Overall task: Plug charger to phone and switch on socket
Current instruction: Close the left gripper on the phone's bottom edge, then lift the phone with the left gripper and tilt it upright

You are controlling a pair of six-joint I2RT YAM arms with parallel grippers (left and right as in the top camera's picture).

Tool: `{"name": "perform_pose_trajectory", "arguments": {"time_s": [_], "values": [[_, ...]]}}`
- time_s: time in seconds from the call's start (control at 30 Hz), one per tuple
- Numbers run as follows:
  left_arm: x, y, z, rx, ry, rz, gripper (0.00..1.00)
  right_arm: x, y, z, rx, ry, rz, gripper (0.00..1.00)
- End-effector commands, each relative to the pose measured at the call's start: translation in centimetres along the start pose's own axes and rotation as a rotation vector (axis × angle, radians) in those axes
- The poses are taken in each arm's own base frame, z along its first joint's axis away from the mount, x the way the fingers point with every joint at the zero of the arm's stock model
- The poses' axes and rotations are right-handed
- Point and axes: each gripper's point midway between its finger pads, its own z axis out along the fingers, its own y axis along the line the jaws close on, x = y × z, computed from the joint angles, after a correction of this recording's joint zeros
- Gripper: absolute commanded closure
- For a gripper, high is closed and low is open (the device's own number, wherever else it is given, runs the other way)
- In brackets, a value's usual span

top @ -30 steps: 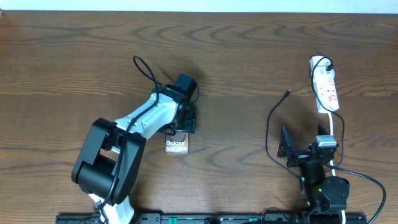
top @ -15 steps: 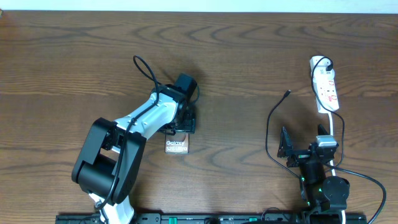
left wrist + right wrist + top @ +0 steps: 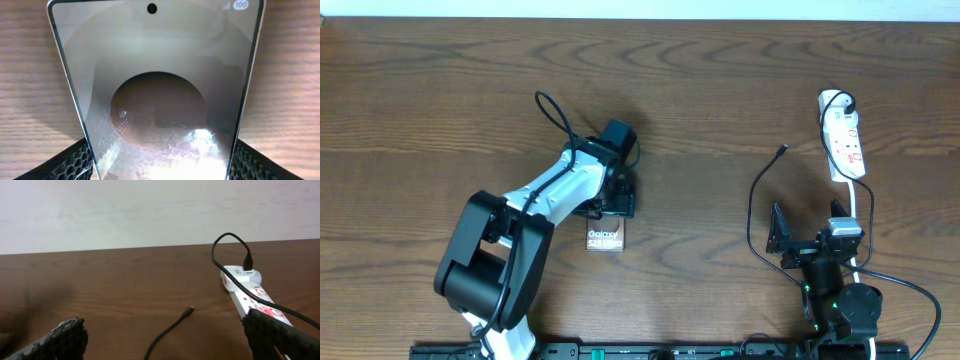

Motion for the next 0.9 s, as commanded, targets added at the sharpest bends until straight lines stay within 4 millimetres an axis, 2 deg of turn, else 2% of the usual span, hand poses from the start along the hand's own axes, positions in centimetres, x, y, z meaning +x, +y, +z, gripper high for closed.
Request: {"name": "perform_pose_trajectory", "arguments": {"time_s": [0.0, 0.27, 0.37, 0.57, 0.87], "values": [[0.1, -0.8, -1.6, 0.055, -0.023, 0.011, 0.35, 0.0, 0.0, 0.0, 0.001, -0.001, -0.012, 0.01], [0.0, -1.1, -2.7, 0.076, -0.048, 0.014, 0.35, 0.0, 0.0, 0.0, 0.001, -0.001, -0.012, 0.01], [0.1, -2.2, -3.7, 0.155, -0.046, 0.013, 0.35, 0.0, 0.0, 0.0, 0.002, -0.001, -0.012, 0.01], [-0.1, -4.3, -6.0, 0.375, -0.042, 0.022, 0.35, 0.0, 0.0, 0.0, 0.001, -0.001, -0.012, 0.01], [-1.3, -7.7, -12.4, 0.875, -0.050, 0.023, 0.35, 0.0, 0.0, 0.0, 0.001, -0.001, -0.012, 0.01]]}}
